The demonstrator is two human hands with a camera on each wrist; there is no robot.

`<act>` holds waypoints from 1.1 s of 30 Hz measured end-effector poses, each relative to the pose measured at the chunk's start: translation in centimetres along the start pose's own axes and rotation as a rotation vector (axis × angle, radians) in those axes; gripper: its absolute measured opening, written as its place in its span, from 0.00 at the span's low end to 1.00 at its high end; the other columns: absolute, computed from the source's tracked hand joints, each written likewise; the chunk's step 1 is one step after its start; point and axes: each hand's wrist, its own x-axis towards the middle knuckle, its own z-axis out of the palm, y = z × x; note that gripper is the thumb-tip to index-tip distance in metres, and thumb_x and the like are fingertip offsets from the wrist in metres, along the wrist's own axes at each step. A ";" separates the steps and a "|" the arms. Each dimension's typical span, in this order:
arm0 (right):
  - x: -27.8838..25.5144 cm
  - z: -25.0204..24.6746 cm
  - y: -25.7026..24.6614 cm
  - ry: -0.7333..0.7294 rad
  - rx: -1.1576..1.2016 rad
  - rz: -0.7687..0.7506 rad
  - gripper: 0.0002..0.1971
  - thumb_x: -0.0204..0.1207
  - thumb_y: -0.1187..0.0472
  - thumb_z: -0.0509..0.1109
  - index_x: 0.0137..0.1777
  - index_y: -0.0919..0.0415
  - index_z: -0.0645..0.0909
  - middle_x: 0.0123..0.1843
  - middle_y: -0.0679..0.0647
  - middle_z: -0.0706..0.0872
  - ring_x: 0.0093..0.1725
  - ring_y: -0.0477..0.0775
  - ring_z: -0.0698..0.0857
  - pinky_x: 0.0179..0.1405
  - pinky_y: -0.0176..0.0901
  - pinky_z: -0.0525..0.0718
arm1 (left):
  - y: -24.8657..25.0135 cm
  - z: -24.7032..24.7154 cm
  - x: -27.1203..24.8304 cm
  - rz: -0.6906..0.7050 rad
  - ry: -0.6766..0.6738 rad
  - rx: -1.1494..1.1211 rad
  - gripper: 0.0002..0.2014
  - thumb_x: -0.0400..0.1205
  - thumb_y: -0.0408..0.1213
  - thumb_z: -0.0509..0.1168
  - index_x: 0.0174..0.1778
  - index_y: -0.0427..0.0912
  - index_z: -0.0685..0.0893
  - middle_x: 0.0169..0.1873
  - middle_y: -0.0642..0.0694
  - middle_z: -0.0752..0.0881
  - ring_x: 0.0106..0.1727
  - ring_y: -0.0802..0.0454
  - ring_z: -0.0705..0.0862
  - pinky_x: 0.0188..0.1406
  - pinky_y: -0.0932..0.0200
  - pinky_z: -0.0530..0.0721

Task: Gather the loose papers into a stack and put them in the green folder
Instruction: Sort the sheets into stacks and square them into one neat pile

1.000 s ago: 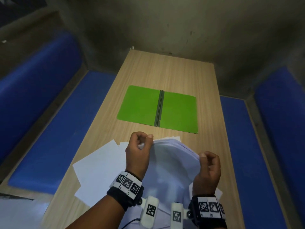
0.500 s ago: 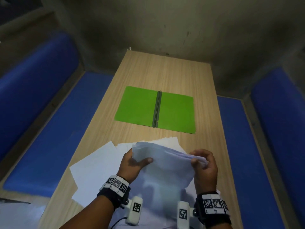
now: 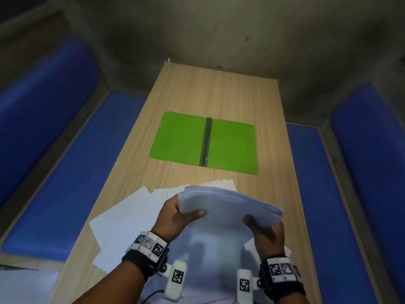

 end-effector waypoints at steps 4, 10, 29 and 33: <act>-0.1 0.6 3.2 -0.065 -0.098 0.131 0.14 0.61 0.76 0.82 0.40 0.59 0.86 0.36 0.48 0.93 0.36 0.44 0.89 0.36 0.37 0.85 | -2.5 0.5 0.1 -0.132 -0.039 0.041 0.21 0.65 0.36 0.85 0.54 0.40 0.91 0.47 0.44 0.94 0.53 0.43 0.92 0.46 0.53 0.90; -0.4 1.3 1.5 -0.011 -0.152 0.092 0.15 0.63 0.68 0.83 0.41 0.51 0.82 0.38 0.44 0.87 0.36 0.38 0.85 0.34 0.32 0.80 | -1.7 0.6 0.3 -0.088 0.040 0.020 0.18 0.66 0.35 0.84 0.51 0.43 0.90 0.45 0.47 0.94 0.45 0.52 0.93 0.44 0.56 0.91; 0.8 2.6 2.6 -0.197 -0.334 0.291 0.07 0.69 0.61 0.80 0.43 0.58 0.85 0.37 0.45 0.90 0.36 0.44 0.87 0.35 0.36 0.86 | -2.8 -4.4 -3.1 -0.184 0.032 0.292 0.08 0.75 0.41 0.78 0.45 0.42 0.92 0.39 0.48 0.95 0.40 0.51 0.93 0.43 0.52 0.89; 0.2 1.5 8.8 -0.015 -0.655 0.593 0.39 0.63 0.39 0.79 0.69 0.60 0.75 0.67 0.61 0.82 0.63 0.63 0.83 0.61 0.49 0.82 | -5.5 -9.5 -5.4 -0.272 0.214 0.436 0.09 0.75 0.44 0.78 0.38 0.42 0.92 0.33 0.47 0.93 0.36 0.47 0.91 0.41 0.48 0.88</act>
